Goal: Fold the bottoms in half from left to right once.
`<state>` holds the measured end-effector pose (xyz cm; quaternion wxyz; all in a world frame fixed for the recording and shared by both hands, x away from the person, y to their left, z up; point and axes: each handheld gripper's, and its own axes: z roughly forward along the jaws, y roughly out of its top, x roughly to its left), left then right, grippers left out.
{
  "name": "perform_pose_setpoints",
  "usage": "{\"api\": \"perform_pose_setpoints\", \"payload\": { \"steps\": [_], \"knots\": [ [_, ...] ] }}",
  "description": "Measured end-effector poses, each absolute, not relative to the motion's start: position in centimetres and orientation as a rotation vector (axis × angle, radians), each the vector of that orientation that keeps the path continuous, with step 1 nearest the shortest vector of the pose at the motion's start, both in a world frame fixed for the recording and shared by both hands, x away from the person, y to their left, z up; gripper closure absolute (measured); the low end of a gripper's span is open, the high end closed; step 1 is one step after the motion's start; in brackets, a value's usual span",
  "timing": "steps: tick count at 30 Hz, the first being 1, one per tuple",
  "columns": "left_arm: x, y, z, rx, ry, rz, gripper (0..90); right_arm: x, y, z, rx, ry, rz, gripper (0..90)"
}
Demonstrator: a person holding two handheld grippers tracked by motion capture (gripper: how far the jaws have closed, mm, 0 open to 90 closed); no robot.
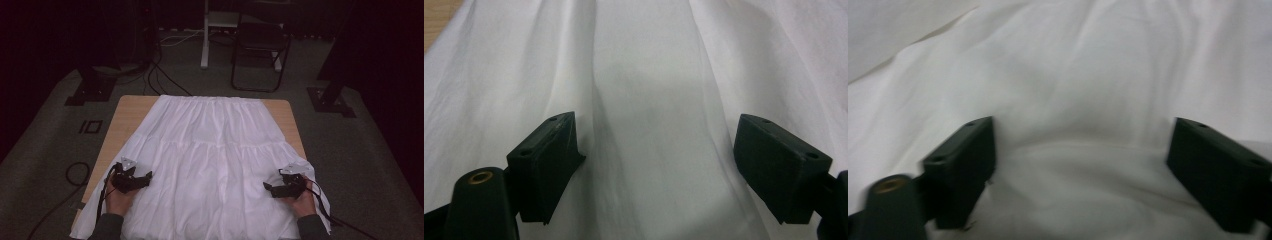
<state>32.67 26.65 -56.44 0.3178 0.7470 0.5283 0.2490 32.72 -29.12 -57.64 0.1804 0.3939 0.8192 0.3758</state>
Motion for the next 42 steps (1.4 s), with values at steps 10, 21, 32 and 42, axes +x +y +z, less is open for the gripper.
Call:
{"api": "perform_pose_setpoints", "payload": {
  "steps": [10,21,32,42],
  "knots": [
    [32.5,26.8,-56.1,1.968,1.376,0.668,33.1,32.7,-29.1,-57.6,1.119,2.298,1.047,13.1],
    [31.0,31.1,-53.8,1.836,1.405,0.636,39.4,32.6,-29.0,-57.6,1.123,2.296,1.045,13.6],
    [29.3,35.8,-53.1,1.711,1.540,0.757,28.9,32.5,-29.1,-57.6,1.120,2.297,1.044,13.6],
    [31.5,34.5,-56.1,1.871,1.639,0.682,9.1,32.5,-29.1,-57.6,1.121,2.297,1.044,13.6]
  ]
}}
